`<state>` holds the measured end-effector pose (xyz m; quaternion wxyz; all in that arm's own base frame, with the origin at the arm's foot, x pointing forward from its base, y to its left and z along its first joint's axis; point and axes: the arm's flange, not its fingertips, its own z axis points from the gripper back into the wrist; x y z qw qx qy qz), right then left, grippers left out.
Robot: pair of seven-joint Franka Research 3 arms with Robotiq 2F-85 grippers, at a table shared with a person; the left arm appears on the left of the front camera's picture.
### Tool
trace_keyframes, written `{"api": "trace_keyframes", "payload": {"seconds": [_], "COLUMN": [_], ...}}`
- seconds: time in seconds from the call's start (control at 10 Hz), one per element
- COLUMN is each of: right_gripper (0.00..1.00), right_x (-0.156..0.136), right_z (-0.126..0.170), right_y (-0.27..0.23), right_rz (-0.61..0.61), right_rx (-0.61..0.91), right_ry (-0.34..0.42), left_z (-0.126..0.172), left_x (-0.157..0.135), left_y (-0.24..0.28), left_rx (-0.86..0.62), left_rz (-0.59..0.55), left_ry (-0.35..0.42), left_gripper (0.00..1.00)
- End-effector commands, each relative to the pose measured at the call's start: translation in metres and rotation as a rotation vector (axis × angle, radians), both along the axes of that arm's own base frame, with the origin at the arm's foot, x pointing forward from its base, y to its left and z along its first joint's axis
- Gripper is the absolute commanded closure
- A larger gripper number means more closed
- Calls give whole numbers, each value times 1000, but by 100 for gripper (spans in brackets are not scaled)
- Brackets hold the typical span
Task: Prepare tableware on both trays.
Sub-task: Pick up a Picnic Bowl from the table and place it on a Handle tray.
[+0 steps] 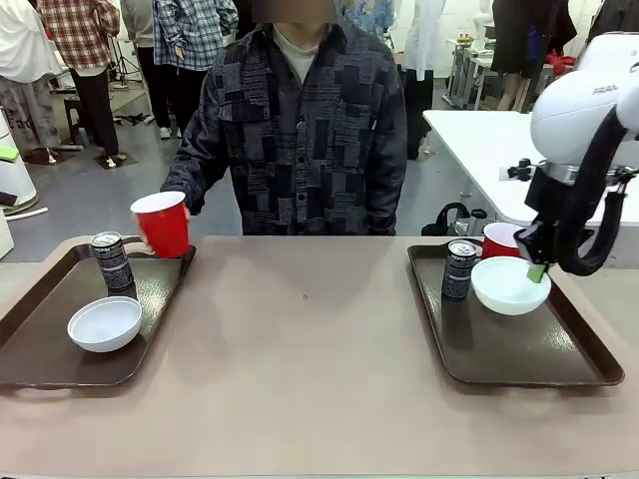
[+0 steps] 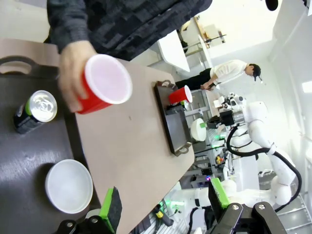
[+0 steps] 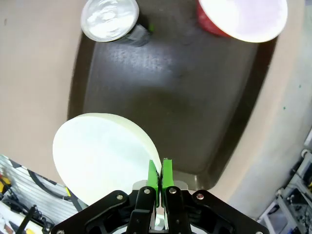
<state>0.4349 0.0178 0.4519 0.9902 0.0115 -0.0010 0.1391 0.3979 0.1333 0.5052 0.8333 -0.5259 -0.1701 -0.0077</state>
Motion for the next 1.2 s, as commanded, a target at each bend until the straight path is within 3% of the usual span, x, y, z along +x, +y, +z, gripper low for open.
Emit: {"api": "trace_keyframes", "payload": {"seconds": [0.0, 0.4, 0.8, 1.1], "right_gripper": [100, 96, 96, 96], "right_x": [-3, -1, 28, 36], "right_z": [1, -1, -71, -91], "right_y": [17, 11, -1, -8], "right_rz": [7, 19, 4, 6], "right_rx": [-10, -5, 4, 34], "right_ry": [7, 3, 27, 56], "left_z": [2, 2, 2, 2], "left_x": [-2, -2, -2, -2], "left_y": [2, 2, 2, 2], "left_rx": [1, 1, 1, 1], "left_rz": [-11, -11, -11, -11], "left_ry": [-1, -1, -1, -1], "left_gripper": [5, 5, 5, 5]}}
